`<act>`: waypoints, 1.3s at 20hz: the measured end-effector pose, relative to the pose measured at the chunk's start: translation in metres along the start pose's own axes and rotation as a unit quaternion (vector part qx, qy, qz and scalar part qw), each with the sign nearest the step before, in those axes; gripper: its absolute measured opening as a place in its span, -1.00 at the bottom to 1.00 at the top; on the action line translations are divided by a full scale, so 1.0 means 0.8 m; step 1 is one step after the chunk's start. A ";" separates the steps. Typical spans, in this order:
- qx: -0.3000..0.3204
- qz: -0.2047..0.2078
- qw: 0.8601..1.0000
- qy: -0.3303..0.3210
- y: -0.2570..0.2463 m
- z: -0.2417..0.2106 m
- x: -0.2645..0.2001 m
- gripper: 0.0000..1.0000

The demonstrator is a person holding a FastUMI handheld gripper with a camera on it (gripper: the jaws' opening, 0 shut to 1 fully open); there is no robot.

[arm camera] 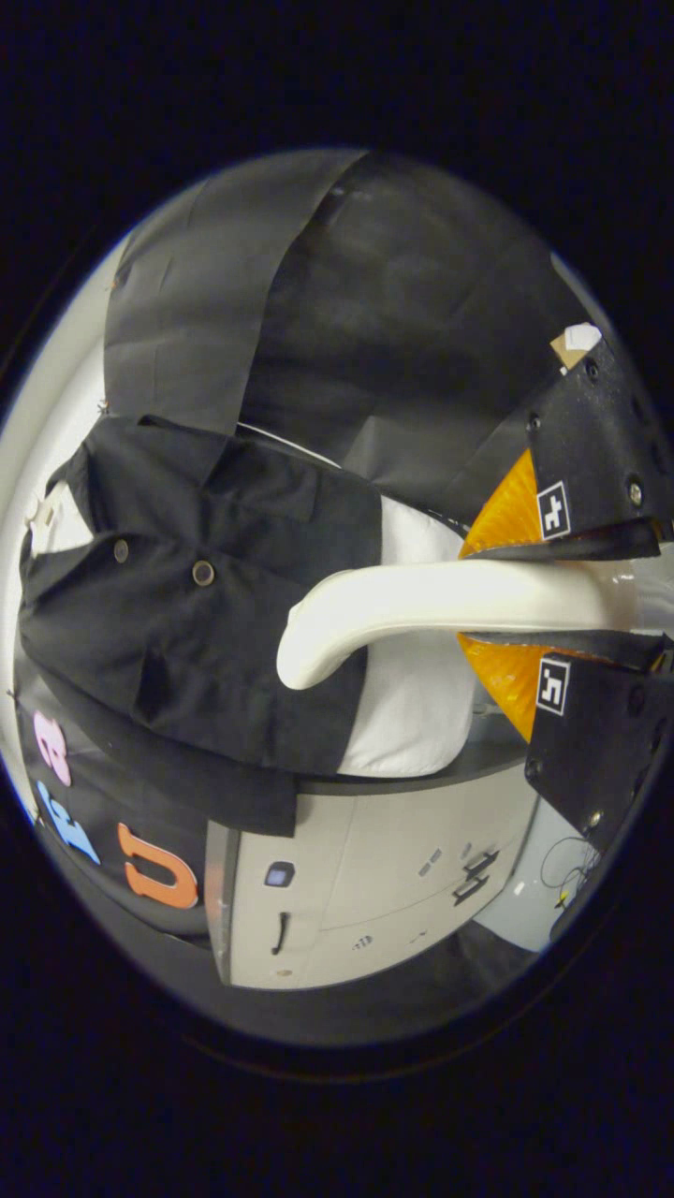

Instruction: Iron the clothes twice with a garment steamer, once on the left side and once on the right side.

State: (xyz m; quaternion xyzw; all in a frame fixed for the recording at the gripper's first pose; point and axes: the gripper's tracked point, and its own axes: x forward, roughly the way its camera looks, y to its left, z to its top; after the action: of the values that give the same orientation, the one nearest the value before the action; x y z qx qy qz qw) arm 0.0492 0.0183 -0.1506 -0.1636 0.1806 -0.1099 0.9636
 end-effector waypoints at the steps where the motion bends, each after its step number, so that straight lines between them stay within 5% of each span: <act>1: 0.008 -0.006 1.000 -0.009 -0.017 0.014 -0.004 -0.35; 12: 0.110 -0.075 0.976 -0.175 -0.211 0.247 0.000 -0.35; 26: 0.097 -0.053 0.943 -0.313 -0.256 0.441 0.028 -0.35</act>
State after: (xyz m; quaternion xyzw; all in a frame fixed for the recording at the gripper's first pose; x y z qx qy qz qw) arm 0.1739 -0.0798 0.2261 -0.1050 -0.1511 -0.1210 0.9755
